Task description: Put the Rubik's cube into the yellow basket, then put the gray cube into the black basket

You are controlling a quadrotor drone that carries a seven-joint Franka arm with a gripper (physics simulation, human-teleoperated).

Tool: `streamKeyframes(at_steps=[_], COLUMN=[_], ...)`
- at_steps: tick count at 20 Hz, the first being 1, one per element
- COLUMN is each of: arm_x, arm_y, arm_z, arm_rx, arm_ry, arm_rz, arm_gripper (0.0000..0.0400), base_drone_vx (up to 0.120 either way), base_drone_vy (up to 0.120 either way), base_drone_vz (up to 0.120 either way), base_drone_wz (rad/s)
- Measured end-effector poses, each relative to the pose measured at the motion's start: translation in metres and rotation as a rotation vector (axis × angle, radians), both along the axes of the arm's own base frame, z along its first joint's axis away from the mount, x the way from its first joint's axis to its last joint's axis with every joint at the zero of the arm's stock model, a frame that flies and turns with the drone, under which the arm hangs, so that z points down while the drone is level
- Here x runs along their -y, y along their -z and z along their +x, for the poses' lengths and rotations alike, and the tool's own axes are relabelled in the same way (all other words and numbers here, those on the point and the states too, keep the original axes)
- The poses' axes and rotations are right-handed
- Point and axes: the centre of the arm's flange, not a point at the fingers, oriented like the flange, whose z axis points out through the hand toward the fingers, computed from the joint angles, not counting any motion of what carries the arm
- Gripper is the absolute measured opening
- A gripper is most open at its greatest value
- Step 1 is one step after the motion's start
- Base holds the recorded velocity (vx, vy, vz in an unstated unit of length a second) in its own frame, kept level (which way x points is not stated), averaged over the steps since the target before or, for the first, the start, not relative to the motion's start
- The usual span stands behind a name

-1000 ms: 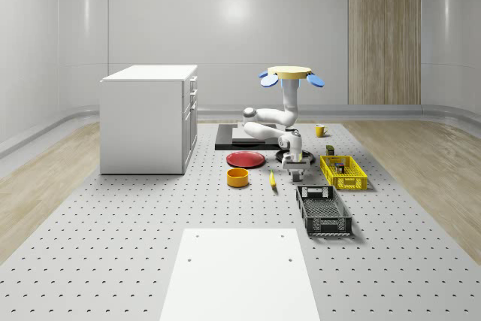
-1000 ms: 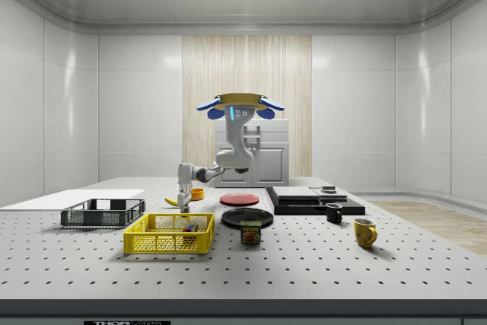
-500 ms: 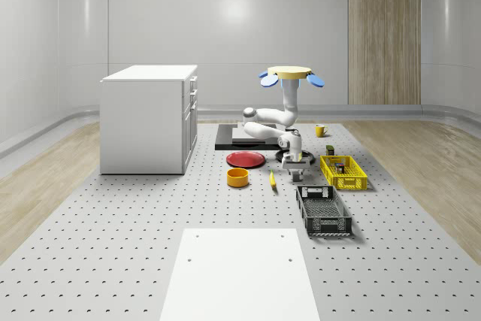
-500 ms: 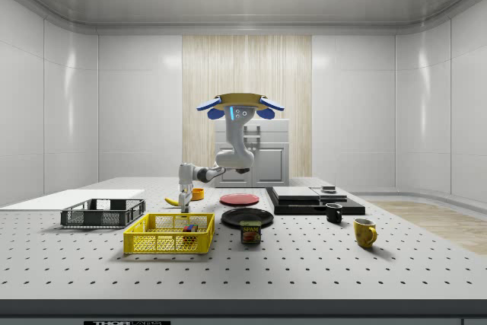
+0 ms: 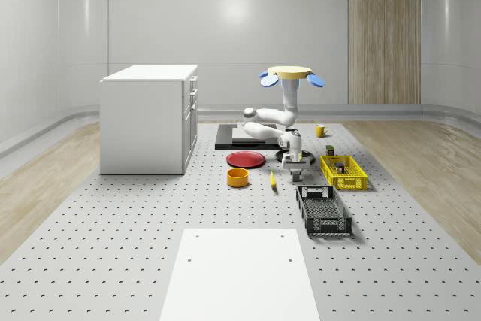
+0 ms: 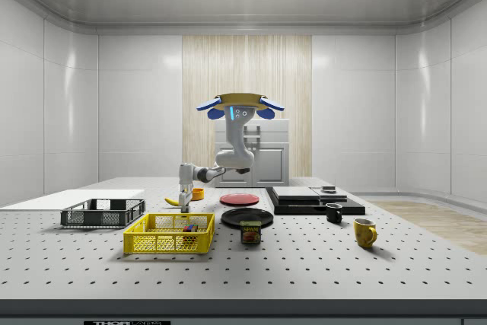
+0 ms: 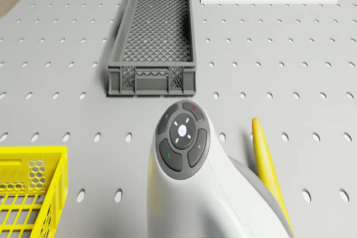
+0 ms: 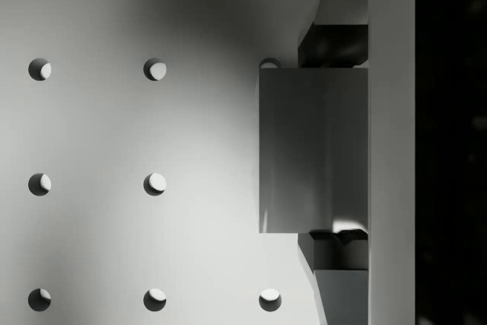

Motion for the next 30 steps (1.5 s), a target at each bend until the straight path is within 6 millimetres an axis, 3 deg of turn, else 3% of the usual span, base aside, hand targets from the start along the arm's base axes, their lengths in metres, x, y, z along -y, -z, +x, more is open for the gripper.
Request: streamKeyframes(at_steps=[17,30], arm_x=[0.0000,0.0000], arm_y=[0.0000,0.0000], arm_z=[-0.0001,-0.0001], arm_rx=[0.000,0.000], arm_ry=[0.000,0.000], arm_rz=[0.000,0.000], arm_gripper=[0.0251,0.0250], base_drone_vx=[0.000,0.006], base_drone_vy=[0.000,0.000], base_drone_vz=[0.000,0.095], base_drone_wz=[0.000,0.000])
